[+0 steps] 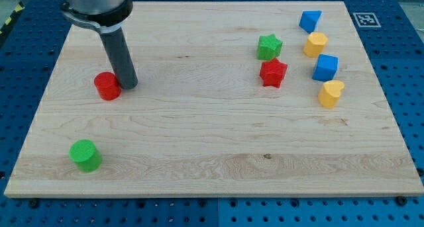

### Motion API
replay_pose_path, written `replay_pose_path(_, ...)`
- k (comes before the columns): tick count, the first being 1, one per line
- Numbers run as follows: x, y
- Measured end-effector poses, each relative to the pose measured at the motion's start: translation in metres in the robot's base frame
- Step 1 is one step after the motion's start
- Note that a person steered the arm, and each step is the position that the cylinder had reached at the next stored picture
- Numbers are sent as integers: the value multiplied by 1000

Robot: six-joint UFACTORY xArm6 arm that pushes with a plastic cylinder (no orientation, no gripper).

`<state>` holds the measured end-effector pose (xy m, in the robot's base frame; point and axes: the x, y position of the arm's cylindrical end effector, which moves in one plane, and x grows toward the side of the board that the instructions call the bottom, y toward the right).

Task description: Push yellow heart below the red star

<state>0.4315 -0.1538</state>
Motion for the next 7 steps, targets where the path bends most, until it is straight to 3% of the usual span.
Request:
replay_pose_path(2,71,120)
replay_pose_path(6,76,453)
replay_pose_path(7,39,461)
